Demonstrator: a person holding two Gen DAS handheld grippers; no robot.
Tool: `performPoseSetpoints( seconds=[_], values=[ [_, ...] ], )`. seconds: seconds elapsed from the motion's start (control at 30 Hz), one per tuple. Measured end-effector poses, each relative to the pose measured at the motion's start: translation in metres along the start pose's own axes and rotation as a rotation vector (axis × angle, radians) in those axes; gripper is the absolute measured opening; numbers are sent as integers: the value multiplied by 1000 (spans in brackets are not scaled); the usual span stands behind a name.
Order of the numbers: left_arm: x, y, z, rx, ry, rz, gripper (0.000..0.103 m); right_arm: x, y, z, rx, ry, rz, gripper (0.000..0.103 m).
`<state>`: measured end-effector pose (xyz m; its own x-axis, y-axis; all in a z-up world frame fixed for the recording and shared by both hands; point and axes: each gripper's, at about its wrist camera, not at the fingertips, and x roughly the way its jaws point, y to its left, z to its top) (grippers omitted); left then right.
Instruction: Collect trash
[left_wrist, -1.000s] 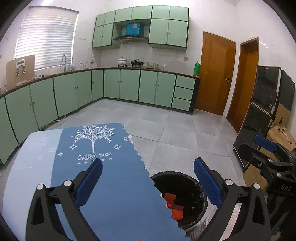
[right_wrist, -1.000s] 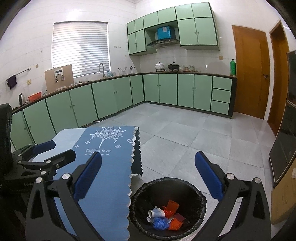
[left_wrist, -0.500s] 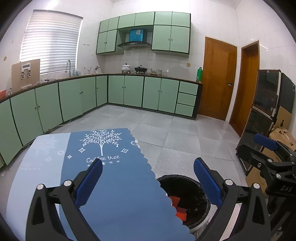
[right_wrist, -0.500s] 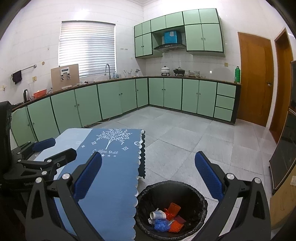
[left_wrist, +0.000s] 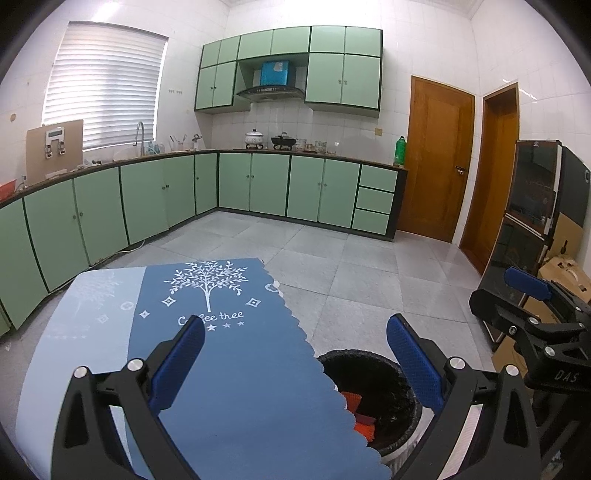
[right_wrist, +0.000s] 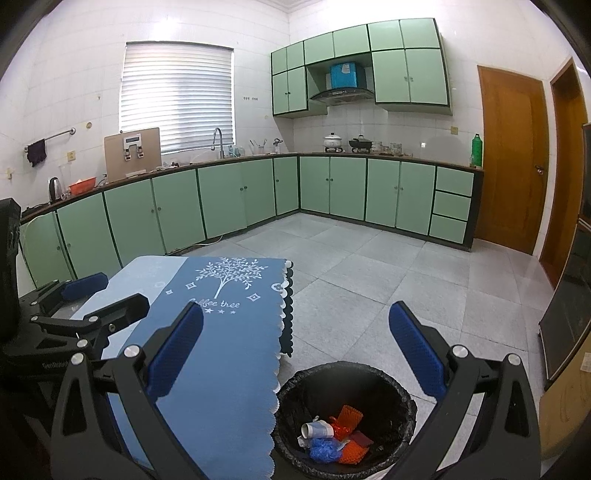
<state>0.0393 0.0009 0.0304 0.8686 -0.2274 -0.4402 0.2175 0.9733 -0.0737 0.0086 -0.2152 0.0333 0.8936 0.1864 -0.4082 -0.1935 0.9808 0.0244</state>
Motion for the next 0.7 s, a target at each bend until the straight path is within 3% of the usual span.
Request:
performPoseSetpoints(
  seconds=[0.7],
  values=[
    [0,-1,1,2,1,0,97,1,2,-2,1,3,1,98]
  ],
)
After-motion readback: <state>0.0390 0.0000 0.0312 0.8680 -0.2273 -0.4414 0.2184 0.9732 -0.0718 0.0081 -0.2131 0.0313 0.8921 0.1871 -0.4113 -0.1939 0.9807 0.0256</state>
